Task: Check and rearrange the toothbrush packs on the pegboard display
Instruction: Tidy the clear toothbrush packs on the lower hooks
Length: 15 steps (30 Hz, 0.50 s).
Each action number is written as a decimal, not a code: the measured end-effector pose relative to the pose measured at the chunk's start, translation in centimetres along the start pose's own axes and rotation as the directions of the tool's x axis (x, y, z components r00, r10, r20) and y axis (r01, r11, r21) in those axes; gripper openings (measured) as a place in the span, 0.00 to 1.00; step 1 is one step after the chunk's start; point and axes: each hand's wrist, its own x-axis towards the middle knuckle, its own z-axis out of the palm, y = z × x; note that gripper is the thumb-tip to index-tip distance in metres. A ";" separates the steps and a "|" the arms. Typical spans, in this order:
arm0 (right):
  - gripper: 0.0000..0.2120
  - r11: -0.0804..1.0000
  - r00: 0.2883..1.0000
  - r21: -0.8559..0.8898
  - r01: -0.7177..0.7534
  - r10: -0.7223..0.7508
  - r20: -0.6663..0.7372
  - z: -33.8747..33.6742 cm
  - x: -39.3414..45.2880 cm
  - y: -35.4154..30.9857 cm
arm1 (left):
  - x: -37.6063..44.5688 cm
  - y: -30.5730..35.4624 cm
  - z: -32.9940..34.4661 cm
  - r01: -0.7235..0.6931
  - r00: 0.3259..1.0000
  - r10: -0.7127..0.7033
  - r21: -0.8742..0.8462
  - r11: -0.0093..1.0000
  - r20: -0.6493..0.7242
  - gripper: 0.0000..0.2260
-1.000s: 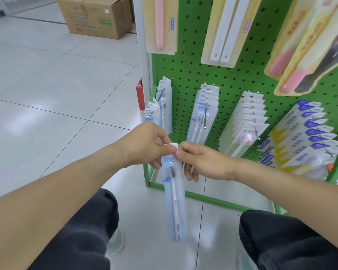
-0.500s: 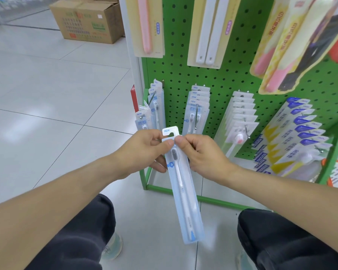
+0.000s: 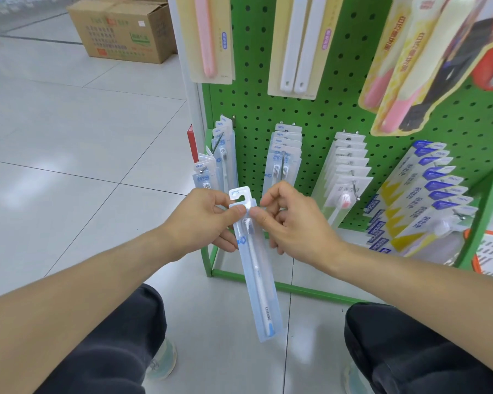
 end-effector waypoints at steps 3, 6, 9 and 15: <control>0.07 0.998 0.989 -0.025 0.061 -0.057 0.137 0.4 -0.3 0.0 | 0.1 -0.1 0.2 0.037 0.999 -0.037 -0.006 0.999 -0.020 0.09; 0.05 0.983 0.980 -0.118 0.144 -0.125 0.155 0.6 -0.3 0.1 | 0.1 -0.2 0.4 0.085 0.996 -0.086 -0.022 0.996 -0.014 0.09; 0.06 0.958 0.974 -0.196 0.208 -0.183 0.137 0.5 -0.3 0.1 | 0.0 -0.3 0.5 0.123 0.992 -0.121 -0.067 0.990 0.021 0.11; 0.04 0.972 0.981 -0.137 0.191 -0.188 0.038 0.8 -0.2 0.0 | -0.5 0.2 1.1 0.112 0.986 -0.095 -0.121 0.986 0.137 0.18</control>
